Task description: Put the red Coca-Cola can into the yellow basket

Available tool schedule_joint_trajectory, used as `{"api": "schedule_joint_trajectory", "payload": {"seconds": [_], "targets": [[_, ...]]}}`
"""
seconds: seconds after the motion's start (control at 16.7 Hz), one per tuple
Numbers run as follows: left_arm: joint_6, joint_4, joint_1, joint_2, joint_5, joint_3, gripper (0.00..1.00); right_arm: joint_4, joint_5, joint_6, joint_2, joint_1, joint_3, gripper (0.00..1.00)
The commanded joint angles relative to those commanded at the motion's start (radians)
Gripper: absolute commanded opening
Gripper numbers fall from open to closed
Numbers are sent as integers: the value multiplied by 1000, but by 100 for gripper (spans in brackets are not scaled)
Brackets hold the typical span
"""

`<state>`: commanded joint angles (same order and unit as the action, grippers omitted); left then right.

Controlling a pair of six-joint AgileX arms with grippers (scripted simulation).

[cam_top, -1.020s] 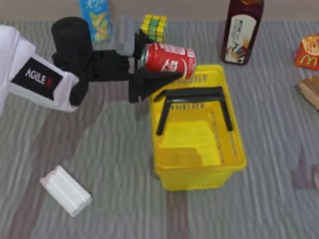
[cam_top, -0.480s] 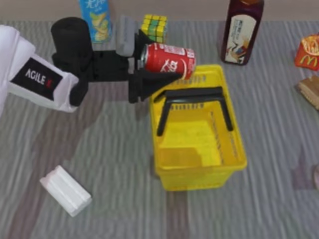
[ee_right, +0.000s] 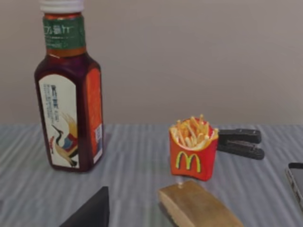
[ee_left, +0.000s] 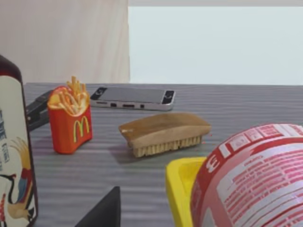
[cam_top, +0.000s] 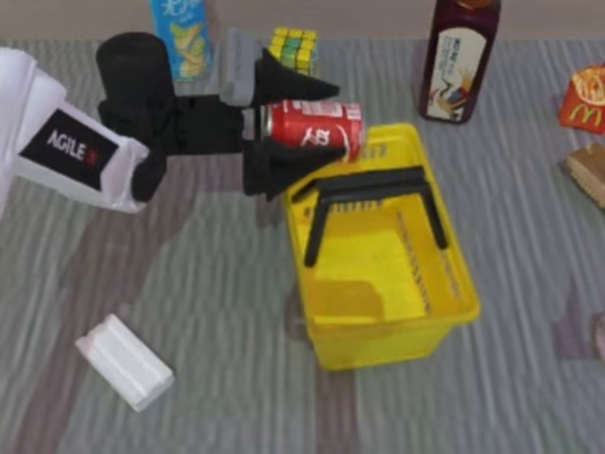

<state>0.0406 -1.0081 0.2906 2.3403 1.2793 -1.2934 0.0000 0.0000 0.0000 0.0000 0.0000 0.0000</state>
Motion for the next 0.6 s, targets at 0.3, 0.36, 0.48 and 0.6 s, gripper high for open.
{"api": "schedule_joint_trajectory", "payload": {"seconds": [0.3,0.36,0.48,0.6], "targets": [[1,3,3,-4,-2,-1,100,0,0,0,0,0,0,100],[1,3,3,-4,-2,-1,100,0,0,0,0,0,0,100],[-8,22,-3,-30,-23,18,100,-28,-1,-19,30,13,30,100],[-27,64,-16,-94,-70,62,100,-89,-2,-60,100,39,99,100]]}}
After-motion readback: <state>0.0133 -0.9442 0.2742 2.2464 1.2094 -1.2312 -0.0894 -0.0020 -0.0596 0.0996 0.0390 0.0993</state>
